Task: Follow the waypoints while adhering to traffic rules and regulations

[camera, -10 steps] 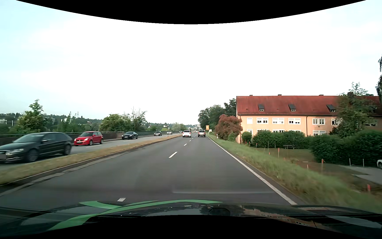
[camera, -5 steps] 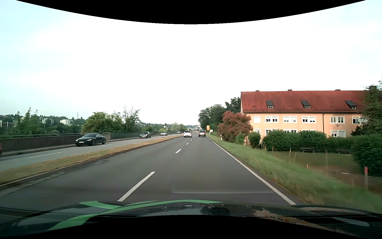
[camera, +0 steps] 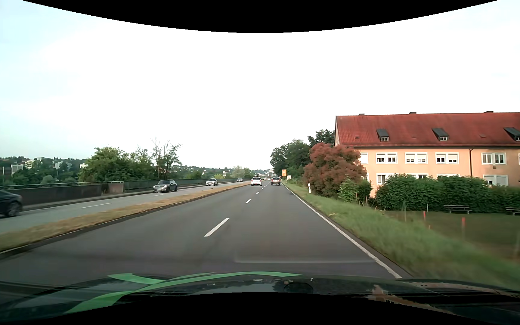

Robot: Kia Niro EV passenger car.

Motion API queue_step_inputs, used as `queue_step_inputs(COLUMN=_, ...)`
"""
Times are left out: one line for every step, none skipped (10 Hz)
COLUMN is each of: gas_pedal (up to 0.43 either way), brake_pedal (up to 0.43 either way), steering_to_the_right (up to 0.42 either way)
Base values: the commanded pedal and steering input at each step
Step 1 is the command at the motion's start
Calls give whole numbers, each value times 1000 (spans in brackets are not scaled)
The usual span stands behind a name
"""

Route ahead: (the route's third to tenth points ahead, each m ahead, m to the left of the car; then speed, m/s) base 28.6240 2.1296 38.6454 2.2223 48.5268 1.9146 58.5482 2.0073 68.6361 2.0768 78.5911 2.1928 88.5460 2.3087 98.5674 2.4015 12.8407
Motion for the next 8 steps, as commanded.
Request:
queue_step_inputs(gas_pedal=130, brake_pedal=0, steering_to_the_right=-3)
queue_step_inputs(gas_pedal=130, brake_pedal=0, steering_to_the_right=-3)
queue_step_inputs(gas_pedal=130, brake_pedal=0, steering_to_the_right=-3)
queue_step_inputs(gas_pedal=130, brake_pedal=0, steering_to_the_right=-3)
queue_step_inputs(gas_pedal=130, brake_pedal=0, steering_to_the_right=-2)
queue_step_inputs(gas_pedal=130, brake_pedal=0, steering_to_the_right=-2)
queue_step_inputs(gas_pedal=130, brake_pedal=0, steering_to_the_right=-2)
queue_step_inputs(gas_pedal=130, brake_pedal=0, steering_to_the_right=-2)
